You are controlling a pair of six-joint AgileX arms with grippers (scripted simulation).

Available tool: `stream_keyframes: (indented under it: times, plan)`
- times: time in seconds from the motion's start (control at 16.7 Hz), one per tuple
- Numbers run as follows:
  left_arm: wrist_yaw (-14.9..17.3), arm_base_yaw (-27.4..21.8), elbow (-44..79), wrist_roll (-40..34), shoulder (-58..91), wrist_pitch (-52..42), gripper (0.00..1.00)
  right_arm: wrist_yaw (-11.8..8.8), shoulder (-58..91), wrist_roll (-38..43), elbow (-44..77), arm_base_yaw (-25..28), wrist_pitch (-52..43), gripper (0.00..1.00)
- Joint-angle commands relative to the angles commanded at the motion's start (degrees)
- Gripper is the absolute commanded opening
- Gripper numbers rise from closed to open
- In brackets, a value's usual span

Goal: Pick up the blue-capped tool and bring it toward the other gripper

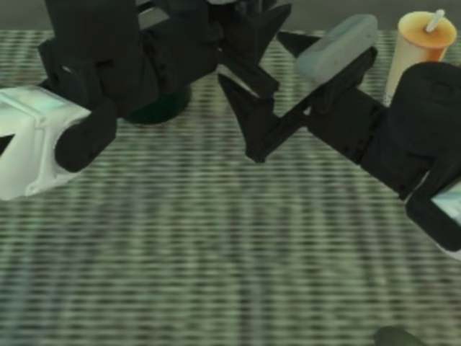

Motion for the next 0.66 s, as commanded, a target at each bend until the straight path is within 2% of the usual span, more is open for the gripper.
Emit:
stream_keyframes:
  times: [0.18,0.48,0.66]
  plan:
    - [1.2,1.3,-0.7,-0.2,-0.7,-0.1,0.00,-0.4,-2.4,-0.1,-2.2,-0.4,-0.2,1.00]
    - [6.4,7.4,-3.7,0.2,-4.1,-0.5,0.00,-2.1,-12.9,0.0,-11.7,-1.7,-1.2,1.00]
    - [8.1,9.3,-4.6,0.3,-5.1,-0.7,0.00,-2.8,-15.8,0.1,-14.5,-1.9,-1.2,1.00]
